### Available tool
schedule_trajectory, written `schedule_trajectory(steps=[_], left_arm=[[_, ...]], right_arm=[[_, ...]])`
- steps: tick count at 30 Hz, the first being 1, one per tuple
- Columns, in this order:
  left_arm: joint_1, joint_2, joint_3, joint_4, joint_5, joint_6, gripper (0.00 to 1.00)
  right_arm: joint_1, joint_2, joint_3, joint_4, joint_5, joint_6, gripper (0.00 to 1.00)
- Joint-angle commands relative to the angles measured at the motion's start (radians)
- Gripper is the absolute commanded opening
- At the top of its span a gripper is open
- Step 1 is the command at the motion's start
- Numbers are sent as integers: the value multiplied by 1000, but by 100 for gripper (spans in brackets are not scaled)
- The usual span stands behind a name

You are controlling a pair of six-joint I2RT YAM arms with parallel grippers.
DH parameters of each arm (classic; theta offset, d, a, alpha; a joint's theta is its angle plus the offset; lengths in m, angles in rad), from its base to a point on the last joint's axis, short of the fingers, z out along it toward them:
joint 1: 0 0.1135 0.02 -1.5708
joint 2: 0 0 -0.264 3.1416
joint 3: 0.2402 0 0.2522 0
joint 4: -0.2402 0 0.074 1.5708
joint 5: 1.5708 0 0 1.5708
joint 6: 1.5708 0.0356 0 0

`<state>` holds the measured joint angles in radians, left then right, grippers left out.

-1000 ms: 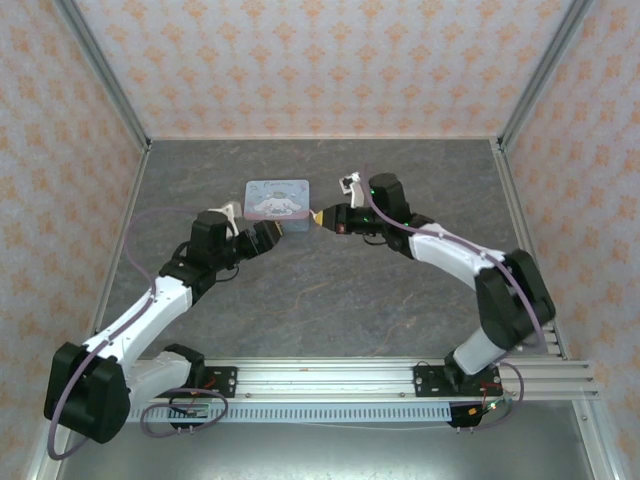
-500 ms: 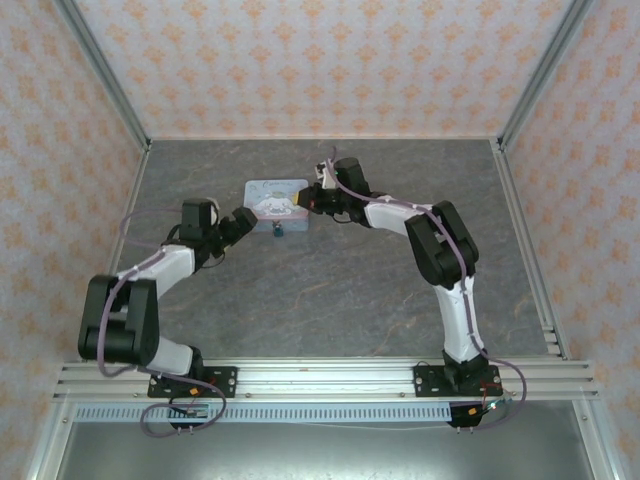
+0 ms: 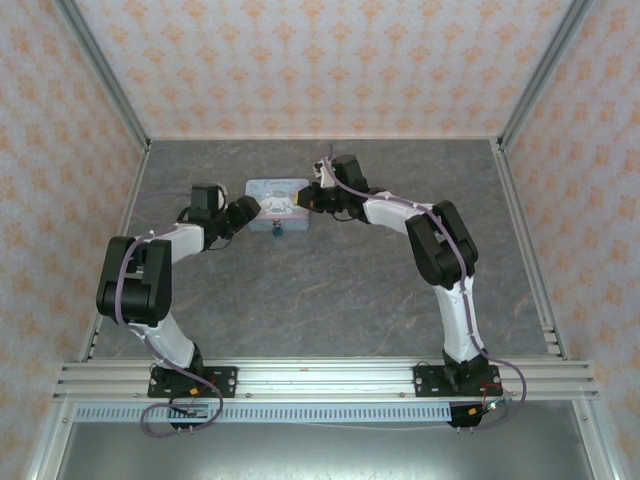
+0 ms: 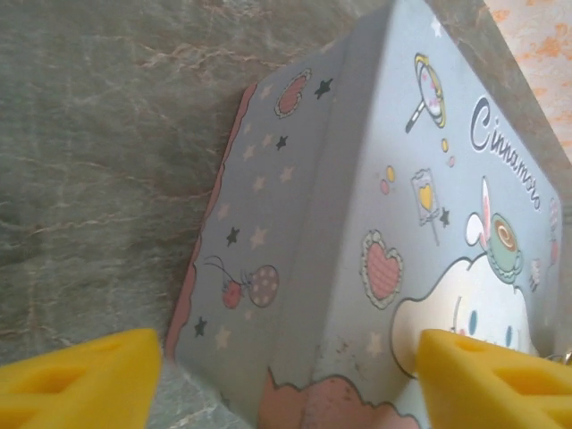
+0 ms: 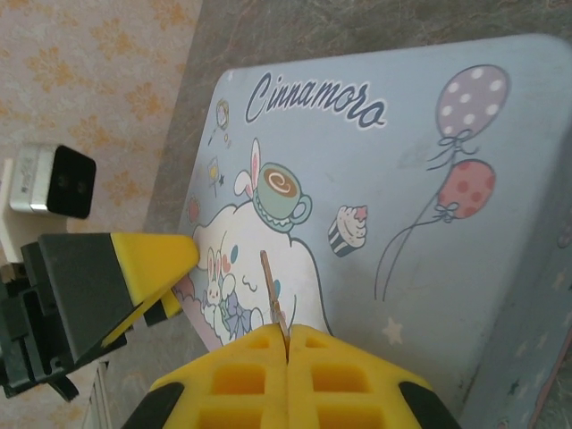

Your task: Unlock a padlock with a key

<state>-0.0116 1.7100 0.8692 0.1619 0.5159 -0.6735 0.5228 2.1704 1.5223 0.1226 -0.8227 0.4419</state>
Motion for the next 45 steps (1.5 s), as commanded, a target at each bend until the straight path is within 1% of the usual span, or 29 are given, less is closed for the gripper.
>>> schedule_trajectory(steps=[1,6,12,18,21,24,28,32,34,39,42,45], left_arm=[[-24,40,-7,-45,-12,33,67],[-94,37,-43,-54,-50,41,65],[-211,17,-104,-27,-92,11,65],[-319,12,-134,23,-94,-31,65],[-377,8,-135,35,-97,-38,67],[-399,-11,-147,63,-122,-53,70],[-399,-77,-155,56,-190,-37,81],[-399,-161,-165,29,-236,-6,89],[-399,-223,-196,44,-230,17,90],[-431,-333,-272,73,-137,70,90],[-484,-336,-324,163,-97,75,90],[-547,-293,-325,194,-121,104,89]], right_arm=[[-3,-21,-52,-185,64,-61,0],[-3,-76,-116,-193,90,-70,0],[-14,-189,-254,-156,121,-54,0],[-29,-325,-413,-145,155,-52,0],[-45,-374,-476,-134,165,-46,0],[-50,-411,-514,-139,186,-52,0],[-54,-434,-544,-146,198,-54,0],[-59,-444,-566,-146,209,-53,0],[-61,-444,-577,-143,208,-53,0],[-59,-446,-596,-113,192,-42,0],[-61,-445,-599,-104,197,-43,0],[-61,-443,-597,-102,201,-43,0]])
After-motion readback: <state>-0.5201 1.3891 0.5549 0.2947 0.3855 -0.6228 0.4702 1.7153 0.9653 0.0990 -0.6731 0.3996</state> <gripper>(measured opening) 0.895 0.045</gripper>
